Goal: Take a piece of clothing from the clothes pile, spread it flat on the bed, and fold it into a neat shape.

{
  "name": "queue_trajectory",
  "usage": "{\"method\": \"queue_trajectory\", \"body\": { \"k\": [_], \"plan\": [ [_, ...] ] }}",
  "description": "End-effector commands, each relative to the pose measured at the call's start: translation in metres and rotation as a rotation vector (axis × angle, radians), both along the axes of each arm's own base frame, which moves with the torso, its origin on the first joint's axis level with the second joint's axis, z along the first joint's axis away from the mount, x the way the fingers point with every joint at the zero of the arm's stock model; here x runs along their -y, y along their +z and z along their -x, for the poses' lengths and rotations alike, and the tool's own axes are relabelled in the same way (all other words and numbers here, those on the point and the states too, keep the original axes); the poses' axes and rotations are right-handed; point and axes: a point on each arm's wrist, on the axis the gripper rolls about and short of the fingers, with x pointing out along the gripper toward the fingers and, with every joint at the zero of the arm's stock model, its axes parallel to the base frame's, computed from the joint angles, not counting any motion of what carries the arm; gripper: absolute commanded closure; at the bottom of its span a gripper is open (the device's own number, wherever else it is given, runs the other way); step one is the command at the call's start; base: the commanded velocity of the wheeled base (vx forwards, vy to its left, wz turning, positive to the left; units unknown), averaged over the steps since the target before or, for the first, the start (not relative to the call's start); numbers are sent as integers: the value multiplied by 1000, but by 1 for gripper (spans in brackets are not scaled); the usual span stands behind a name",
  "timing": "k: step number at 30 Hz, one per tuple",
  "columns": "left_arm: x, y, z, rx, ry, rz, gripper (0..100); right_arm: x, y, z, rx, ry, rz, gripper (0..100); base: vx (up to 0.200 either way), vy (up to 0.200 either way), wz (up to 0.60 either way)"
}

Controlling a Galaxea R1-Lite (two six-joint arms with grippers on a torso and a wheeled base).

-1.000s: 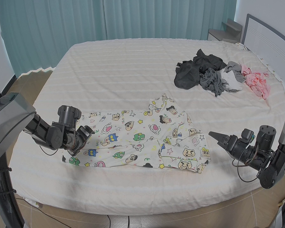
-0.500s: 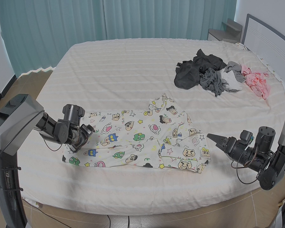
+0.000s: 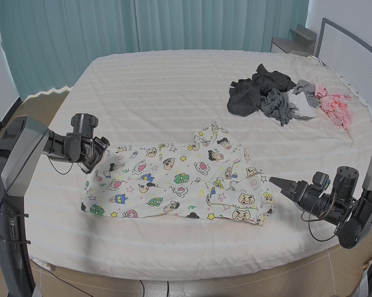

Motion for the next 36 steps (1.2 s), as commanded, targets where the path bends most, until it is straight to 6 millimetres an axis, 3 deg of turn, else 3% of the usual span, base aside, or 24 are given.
{"method": "queue_trajectory", "body": {
  "k": [1,7,10,11,13,15,24,36],
  "plan": [
    [-13,-5,-12,17,33,5,0,-1,-1,0,2,3,0,0,0,0,0],
    [-23,-3,-3,18,27,10,0,-1,-6,1,-17,7,6,0,0,0,0],
    [-38,-6,22,1,-114,-41,0,-2,-10,2,-30,15,15,0,0,0,0],
    [-38,-6,22,1,-114,-41,0,-2,-10,2,-30,15,15,0,0,0,0],
    [-48,2,51,47,-298,-81,0,-2,-10,4,-36,37,11,0,0,0,0],
    [-52,4,62,69,-376,-101,0,-2,-10,4,-38,43,9,0,0,0,0],
    [-60,-26,96,-5,-664,-307,0,-8,-16,7,-64,68,13,0,0,0,0],
    [-54,-39,90,79,-845,-356,0,-14,-24,8,-90,90,24,0,0,0,0]
  ]
}}
